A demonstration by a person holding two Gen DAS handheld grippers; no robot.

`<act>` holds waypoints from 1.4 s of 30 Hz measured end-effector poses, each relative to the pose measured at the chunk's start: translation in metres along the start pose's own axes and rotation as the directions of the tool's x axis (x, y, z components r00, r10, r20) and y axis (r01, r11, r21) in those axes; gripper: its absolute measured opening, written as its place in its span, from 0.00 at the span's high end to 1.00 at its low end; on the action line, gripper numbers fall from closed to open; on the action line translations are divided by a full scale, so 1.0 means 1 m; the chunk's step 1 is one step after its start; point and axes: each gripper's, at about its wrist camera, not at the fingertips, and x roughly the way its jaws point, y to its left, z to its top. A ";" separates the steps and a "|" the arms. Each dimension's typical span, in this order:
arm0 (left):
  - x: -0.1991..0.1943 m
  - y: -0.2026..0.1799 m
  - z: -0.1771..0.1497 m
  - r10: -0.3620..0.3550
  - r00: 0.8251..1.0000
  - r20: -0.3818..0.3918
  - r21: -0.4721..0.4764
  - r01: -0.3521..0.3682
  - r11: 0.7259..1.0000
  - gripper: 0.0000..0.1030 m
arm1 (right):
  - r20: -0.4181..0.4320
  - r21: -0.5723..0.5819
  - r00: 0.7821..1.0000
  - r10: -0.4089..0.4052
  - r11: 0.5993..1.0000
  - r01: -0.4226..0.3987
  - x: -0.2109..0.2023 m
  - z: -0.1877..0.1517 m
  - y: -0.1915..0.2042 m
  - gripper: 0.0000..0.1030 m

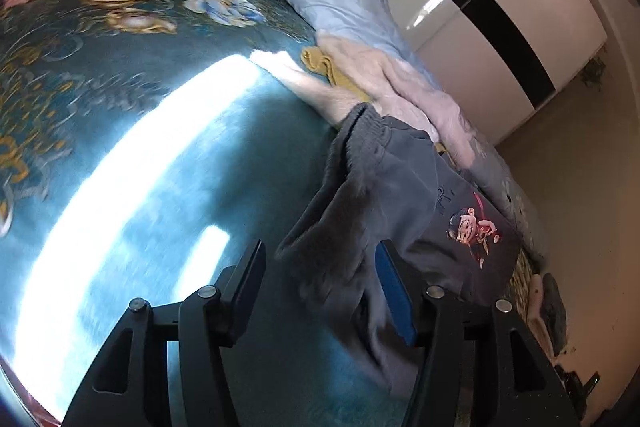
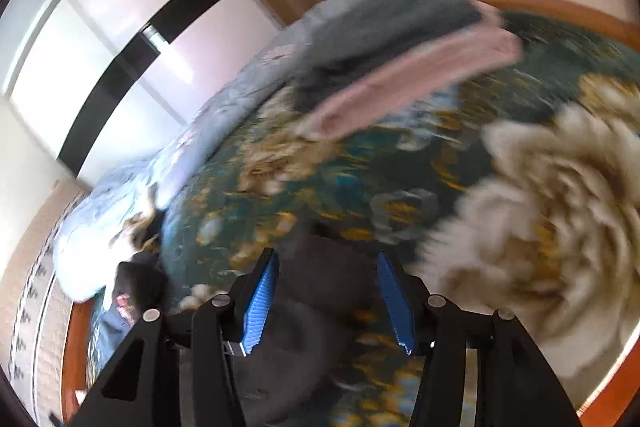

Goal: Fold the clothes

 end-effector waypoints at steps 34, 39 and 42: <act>0.053 -0.014 0.051 -0.048 0.997 -0.059 0.117 0.054 0.992 0.83 | -0.412 -0.415 0.884 0.222 0.818 -0.399 0.130 -0.119 0.412 0.94; 0.055 -0.006 0.050 -0.066 0.995 -0.070 0.086 0.072 0.994 0.83 | -0.534 -0.442 0.818 0.211 0.755 -0.484 0.150 -0.181 0.462 0.93; 0.057 -0.001 0.050 -0.078 0.994 -0.082 0.070 0.084 0.994 0.83 | -0.603 -0.418 0.777 0.180 0.759 -0.500 0.170 -0.212 0.469 0.90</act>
